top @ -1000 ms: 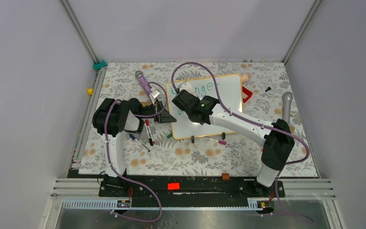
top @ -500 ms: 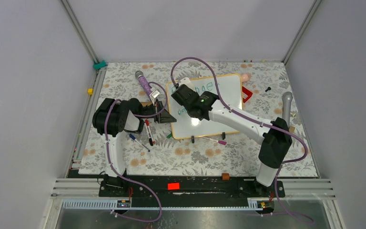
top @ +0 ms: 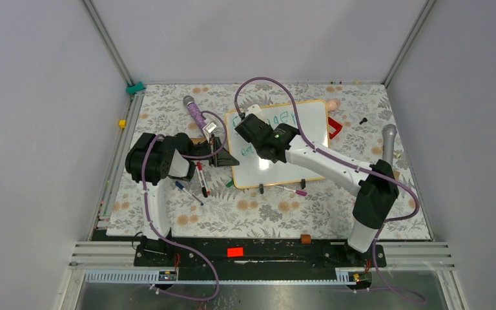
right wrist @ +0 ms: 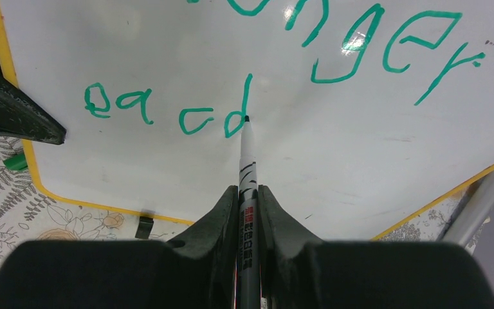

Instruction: Write a sentence on the whiteboard

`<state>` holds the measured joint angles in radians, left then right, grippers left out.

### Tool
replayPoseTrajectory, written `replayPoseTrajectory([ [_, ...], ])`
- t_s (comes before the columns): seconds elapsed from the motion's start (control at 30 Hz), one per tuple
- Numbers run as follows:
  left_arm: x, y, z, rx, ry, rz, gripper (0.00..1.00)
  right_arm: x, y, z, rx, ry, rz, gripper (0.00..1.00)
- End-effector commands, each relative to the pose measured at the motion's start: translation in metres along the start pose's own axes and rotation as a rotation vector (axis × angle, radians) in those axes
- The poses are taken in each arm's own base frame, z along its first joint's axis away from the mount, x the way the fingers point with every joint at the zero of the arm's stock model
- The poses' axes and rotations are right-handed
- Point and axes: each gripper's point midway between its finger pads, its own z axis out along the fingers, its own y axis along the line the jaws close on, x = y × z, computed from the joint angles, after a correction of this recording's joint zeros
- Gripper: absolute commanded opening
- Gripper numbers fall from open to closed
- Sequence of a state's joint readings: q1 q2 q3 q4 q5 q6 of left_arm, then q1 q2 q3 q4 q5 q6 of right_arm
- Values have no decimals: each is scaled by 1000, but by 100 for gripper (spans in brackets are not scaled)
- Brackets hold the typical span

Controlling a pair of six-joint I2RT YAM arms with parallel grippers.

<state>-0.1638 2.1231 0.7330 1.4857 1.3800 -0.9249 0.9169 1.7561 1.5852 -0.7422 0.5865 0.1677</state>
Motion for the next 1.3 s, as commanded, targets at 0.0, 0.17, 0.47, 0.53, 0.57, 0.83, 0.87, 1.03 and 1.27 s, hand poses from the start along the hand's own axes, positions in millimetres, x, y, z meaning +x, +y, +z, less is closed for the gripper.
replayPoseTrajectory([
  [0.0, 9, -1, -3, 20, 32, -23, 0, -2, -25, -1, 67, -18, 29, 0],
  [0.17, 9, -1, -3, 18, 31, -22, 0, 7, -26, -1, 65, -4, 28, 0],
  [0.47, 8, -1, -2, 18, 30, -20, 0, 28, -13, 5, 10, 41, 34, 0],
  [0.53, 9, -1, -2, 18, 30, -21, 0, 23, -15, 2, 11, 27, 36, 0],
  [0.57, 9, -1, -2, 19, 31, -21, 0, 19, -16, 0, 9, 17, 36, 0],
  [0.83, 9, -1, -3, 18, 31, -21, 0, 3, -14, -7, -17, -9, 44, 0],
  [0.87, 9, -1, -3, 20, 32, -21, 0, 2, -15, -11, -29, -16, 51, 0],
  [1.03, 9, -1, -2, 19, 31, -21, 0, -6, -21, -37, -90, -79, 87, 0],
  [1.27, 9, -1, -3, 19, 31, -21, 0, -6, -43, -53, -50, -143, 99, 0],
])
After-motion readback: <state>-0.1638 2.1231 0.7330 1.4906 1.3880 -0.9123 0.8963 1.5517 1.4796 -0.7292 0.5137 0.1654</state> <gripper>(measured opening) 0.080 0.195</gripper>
